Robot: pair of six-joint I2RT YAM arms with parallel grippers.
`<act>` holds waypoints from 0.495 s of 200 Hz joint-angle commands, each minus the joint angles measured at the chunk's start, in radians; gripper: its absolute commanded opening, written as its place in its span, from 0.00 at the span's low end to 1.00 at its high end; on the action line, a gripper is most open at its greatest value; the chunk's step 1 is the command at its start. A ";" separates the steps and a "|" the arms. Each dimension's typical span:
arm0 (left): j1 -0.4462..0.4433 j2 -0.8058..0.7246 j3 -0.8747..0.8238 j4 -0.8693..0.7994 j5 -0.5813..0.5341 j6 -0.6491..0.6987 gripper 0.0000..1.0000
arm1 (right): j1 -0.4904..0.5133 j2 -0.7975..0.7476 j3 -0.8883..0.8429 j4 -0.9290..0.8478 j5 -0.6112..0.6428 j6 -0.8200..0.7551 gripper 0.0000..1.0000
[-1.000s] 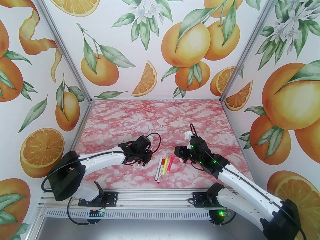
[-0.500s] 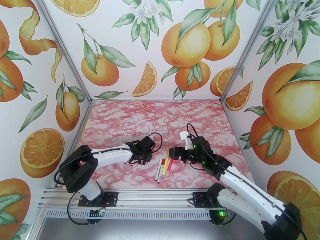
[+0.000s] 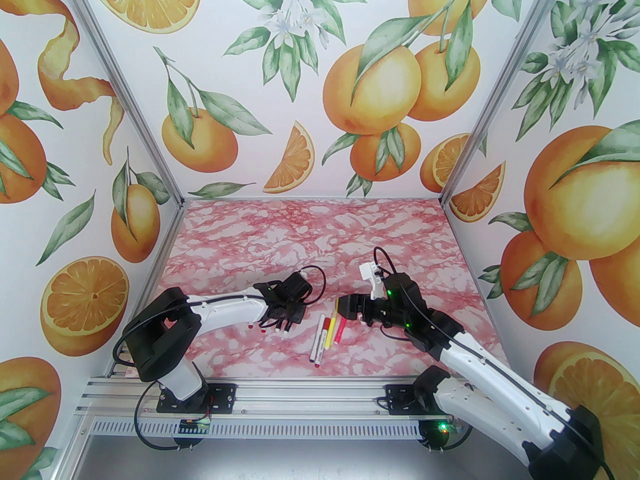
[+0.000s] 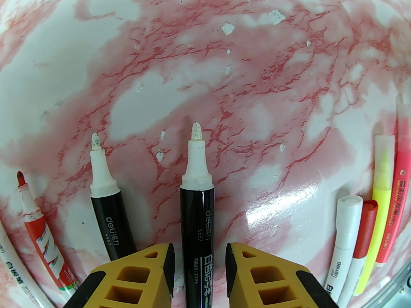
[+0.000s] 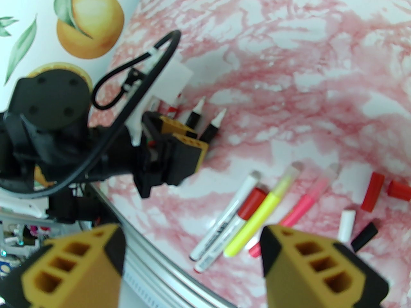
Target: Open the pen caps
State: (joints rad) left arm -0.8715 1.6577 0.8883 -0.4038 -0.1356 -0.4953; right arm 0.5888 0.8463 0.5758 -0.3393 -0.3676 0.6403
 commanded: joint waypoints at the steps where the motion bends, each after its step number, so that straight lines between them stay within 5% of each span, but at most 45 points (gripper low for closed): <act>1: -0.005 -0.045 0.039 -0.042 -0.019 0.000 0.34 | 0.006 -0.021 0.014 -0.006 -0.014 -0.015 0.74; 40: -0.053 -0.142 0.046 -0.114 -0.018 -0.013 0.34 | 0.006 -0.024 0.027 -0.015 -0.019 -0.017 0.74; 99: -0.125 -0.218 -0.010 -0.047 0.189 -0.136 0.36 | 0.005 -0.037 0.087 -0.118 -0.061 -0.059 0.76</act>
State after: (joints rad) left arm -0.9752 1.4563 0.8989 -0.4820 -0.0513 -0.5510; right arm 0.5888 0.8310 0.5934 -0.3775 -0.3870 0.6285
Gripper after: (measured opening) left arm 0.357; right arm 0.752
